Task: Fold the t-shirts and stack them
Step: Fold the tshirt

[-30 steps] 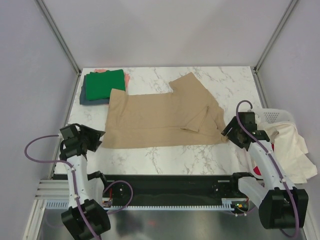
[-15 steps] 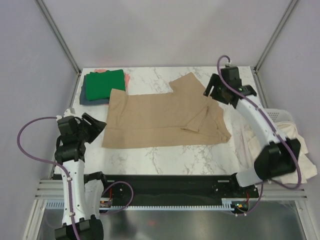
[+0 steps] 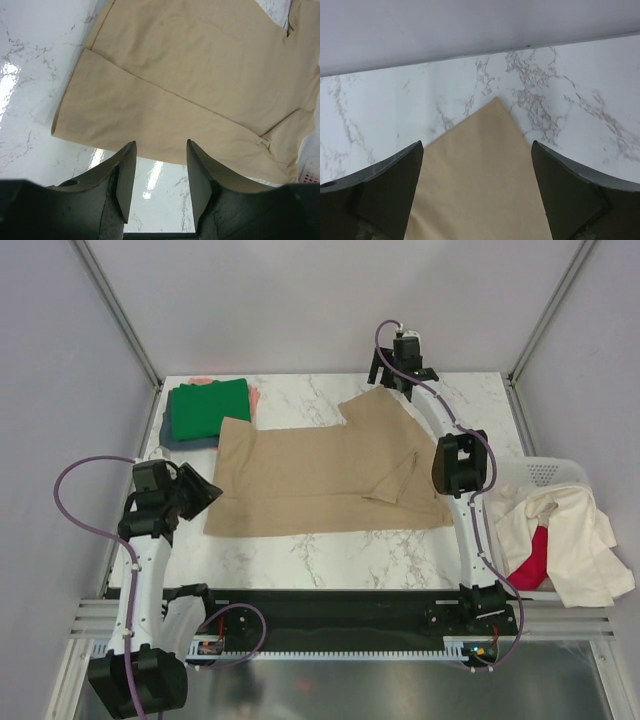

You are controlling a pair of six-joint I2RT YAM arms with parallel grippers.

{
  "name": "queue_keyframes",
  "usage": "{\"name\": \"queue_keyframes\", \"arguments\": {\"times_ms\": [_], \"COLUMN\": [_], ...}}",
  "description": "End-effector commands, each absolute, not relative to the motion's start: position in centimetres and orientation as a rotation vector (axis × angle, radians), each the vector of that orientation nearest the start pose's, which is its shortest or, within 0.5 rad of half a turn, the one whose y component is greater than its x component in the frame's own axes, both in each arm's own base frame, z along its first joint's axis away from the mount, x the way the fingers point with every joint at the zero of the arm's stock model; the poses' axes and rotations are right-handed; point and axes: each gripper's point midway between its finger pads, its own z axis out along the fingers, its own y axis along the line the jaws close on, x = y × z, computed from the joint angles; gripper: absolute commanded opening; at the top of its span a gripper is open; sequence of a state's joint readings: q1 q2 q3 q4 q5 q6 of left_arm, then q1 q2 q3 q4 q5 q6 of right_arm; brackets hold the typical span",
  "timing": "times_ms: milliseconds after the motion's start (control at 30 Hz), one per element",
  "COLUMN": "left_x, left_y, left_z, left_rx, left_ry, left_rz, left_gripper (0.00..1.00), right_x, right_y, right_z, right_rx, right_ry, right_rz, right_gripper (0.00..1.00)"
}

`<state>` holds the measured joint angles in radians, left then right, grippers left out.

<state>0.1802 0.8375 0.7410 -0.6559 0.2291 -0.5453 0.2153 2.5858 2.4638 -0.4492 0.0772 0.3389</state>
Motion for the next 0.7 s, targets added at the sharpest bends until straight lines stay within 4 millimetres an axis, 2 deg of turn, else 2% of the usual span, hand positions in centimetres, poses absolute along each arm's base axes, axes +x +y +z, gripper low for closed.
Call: {"name": "queue_keyframes", "arguments": {"times_ms": [0,33,67,100,133,167,300,333,467,633,667], "left_x": [25.3,25.3,25.3,25.3,25.3,25.3,25.2,25.2,25.2,25.1,25.1], "left_y": [-2.1,-2.2,-2.3,-2.4,-2.4,-2.3,-2.5,-2.5,-2.6,-2.6,-2.6], "left_z": [17.0,17.0,17.0,17.0,17.1,17.1,17.1,17.0,17.3,17.4,17.4], "left_rx": [-0.621,-0.616,-0.612,-0.61,-0.608,-0.608,-0.602,-0.602,-0.596,-0.594,-0.595], "left_ry": [2.192,2.191,2.192,2.194,2.192,2.188,2.189,2.191,2.183,2.178,2.18], "left_rz": [-0.447,-0.448,-0.452,-0.453,-0.455,-0.451,-0.458,-0.46,-0.461,-0.461,-0.461], "left_gripper": [0.51,0.51,0.51,0.5,0.5,0.5,0.5,0.5,0.5,0.5,0.5], "right_x": [70.8,71.3,71.9,72.6,72.8,72.8,72.4,72.3,71.5,70.9,70.8], "right_y": [14.2,14.2,14.3,14.5,14.5,14.5,13.8,13.9,14.6,15.4,15.4], "right_z": [12.8,12.5,10.1,11.2,10.4,8.8,6.4,5.4,3.6,3.0,2.9], "right_rx": [0.179,0.186,0.185,0.194,0.201,0.212,0.235,0.234,0.222,0.212,0.212], "right_ry": [1.952,1.935,1.945,1.904,1.906,1.92,1.963,1.978,2.04,2.071,2.077], "right_rz": [0.217,0.221,0.22,0.234,0.236,0.232,0.195,0.196,0.234,0.248,0.246], "right_gripper": [0.98,0.98,0.98,0.98,0.97,0.96,0.93,0.9,0.72,0.61,0.56]}}
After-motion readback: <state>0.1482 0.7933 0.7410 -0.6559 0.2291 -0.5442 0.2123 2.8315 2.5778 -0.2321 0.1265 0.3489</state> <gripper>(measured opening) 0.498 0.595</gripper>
